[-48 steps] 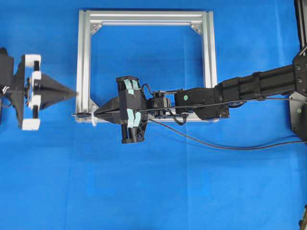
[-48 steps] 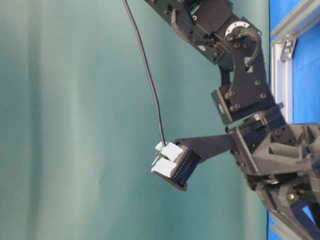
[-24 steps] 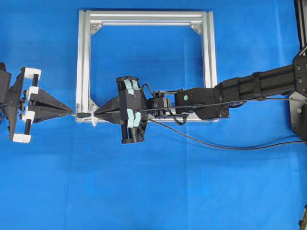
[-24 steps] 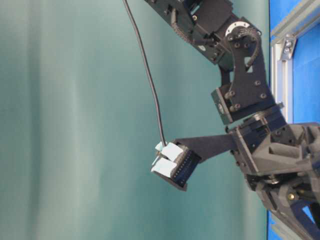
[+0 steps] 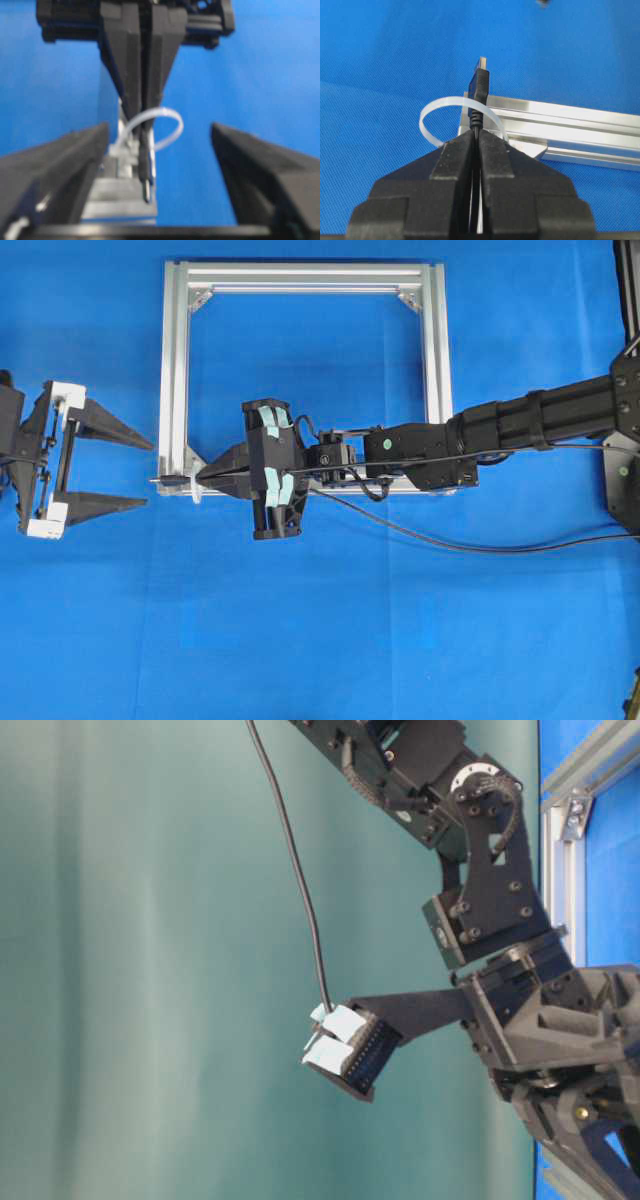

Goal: Insert the wire through the string loop located on the left side.
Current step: 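Move the left gripper right to the plug emerging from the loop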

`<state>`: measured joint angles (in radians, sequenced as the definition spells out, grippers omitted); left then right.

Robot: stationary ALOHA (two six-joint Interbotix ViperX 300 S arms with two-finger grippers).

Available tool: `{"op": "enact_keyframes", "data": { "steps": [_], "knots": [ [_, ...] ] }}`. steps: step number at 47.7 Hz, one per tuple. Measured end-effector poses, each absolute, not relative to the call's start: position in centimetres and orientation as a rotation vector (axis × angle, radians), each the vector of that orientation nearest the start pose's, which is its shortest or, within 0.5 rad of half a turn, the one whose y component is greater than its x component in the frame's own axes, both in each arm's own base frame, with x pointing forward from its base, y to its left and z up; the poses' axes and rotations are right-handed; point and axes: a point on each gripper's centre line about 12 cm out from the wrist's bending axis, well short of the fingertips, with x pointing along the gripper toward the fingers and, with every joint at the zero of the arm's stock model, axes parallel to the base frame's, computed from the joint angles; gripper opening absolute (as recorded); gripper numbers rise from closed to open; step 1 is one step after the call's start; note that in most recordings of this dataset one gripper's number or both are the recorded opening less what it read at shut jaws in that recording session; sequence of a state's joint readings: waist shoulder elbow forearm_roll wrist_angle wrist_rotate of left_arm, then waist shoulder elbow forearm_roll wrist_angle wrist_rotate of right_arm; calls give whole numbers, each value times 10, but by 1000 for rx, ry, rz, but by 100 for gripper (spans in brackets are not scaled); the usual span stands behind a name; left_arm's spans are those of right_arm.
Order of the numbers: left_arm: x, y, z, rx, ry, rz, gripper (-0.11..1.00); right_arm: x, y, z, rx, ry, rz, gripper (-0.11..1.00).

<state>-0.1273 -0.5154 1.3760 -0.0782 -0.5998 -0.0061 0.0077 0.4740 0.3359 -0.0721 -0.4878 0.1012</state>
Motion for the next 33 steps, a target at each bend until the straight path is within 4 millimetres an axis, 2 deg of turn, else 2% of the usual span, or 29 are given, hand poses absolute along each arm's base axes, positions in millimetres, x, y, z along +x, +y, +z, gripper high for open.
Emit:
{"op": "enact_keyframes", "data": {
  "steps": [2, 16, 23, 33],
  "knots": [
    [213, -22, 159, -48, 266, -72, 90, 509, 8, 112, 40, 322, 36, 0],
    [213, -21, 155, -48, 287, -69, 87, 509, 8, 112, 41, 324, 35, 0],
    [218, -18, 142, -46, 354, -49, 87, 509, 8, 112, 41, 324, 35, 0],
    [237, -20, 121, -38, 452, -43, 87, 509, 8, 113, 41, 321, 35, 0]
  ]
}}
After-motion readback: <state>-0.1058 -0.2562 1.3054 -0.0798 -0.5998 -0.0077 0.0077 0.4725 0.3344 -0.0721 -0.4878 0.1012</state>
